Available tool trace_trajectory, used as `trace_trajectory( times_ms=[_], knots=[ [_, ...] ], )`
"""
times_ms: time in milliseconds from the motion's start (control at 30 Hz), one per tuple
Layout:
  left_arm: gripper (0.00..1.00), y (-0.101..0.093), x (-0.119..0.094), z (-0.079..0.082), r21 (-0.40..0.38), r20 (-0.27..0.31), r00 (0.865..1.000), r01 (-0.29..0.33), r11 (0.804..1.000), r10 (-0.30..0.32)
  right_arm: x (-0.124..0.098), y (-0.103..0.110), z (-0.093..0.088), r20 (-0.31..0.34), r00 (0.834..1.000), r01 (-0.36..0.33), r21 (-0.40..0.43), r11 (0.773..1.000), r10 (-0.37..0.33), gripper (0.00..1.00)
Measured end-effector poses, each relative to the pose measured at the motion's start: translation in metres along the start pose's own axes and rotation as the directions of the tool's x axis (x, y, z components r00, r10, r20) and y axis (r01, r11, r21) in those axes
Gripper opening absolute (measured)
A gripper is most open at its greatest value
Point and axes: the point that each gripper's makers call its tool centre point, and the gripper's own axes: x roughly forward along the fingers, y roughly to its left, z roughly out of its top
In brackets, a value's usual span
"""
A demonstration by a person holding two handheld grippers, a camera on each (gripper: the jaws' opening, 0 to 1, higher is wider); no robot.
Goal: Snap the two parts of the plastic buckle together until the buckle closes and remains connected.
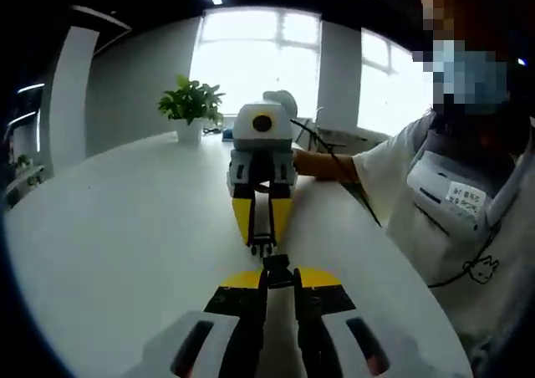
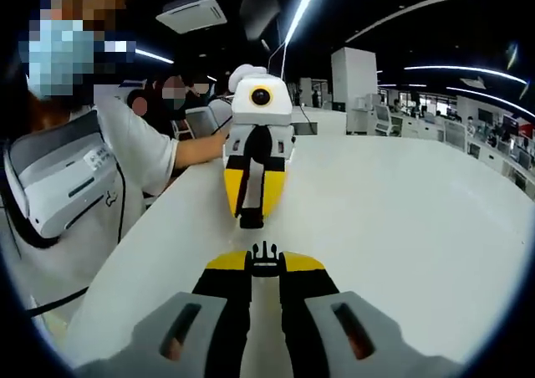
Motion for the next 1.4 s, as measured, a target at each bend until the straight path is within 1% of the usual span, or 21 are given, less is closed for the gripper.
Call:
trace_trajectory(
  times_ms=[167, 267, 567, 933, 1100, 1200, 1400],
  knots=[
    [0.11, 0.001, 0.006, -0.008, 0.055, -0.038, 0.999, -0.013, 0.998, 0.015, 0.003, 0.004, 0.000, -0.005, 1.000, -0.013, -0.008, 1.000, 0.013, 0.11],
    [0.11, 0.001, 0.008, -0.012, 0.059, -0.056, 0.998, -0.016, 0.998, 0.019, 0.005, 0.006, -0.002, -0.019, 1.000, -0.018, -0.025, 1.000, 0.018, 0.11],
    [0.11, 0.001, 0.006, -0.010, 0.064, -0.049, 0.999, -0.009, 0.998, 0.012, 0.008, 0.013, 0.000, -0.020, 0.999, -0.036, -0.044, 0.998, 0.035, 0.11],
    [0.11, -0.001, 0.007, -0.014, 0.085, -0.073, 0.997, 0.016, 0.996, -0.010, 0.016, 0.022, -0.004, -0.040, 0.997, -0.068, -0.056, 0.996, 0.066, 0.11],
    [0.11, 0.001, 0.006, -0.015, 0.092, -0.082, 0.997, 0.011, 0.996, -0.003, 0.017, 0.022, -0.006, -0.048, 0.997, -0.063, -0.059, 0.996, 0.060, 0.11],
    [0.11, 0.004, 0.004, -0.014, 0.090, -0.071, 0.997, 0.001, 0.996, 0.005, 0.017, 0.019, -0.005, -0.047, 0.998, -0.046, -0.063, 0.997, 0.043, 0.11],
    [0.11, 0.002, 0.007, -0.016, 0.087, -0.076, 0.997, 0.004, 0.996, 0.003, 0.019, 0.019, -0.006, -0.049, 0.998, -0.043, -0.054, 0.998, 0.041, 0.11]
  ],
)
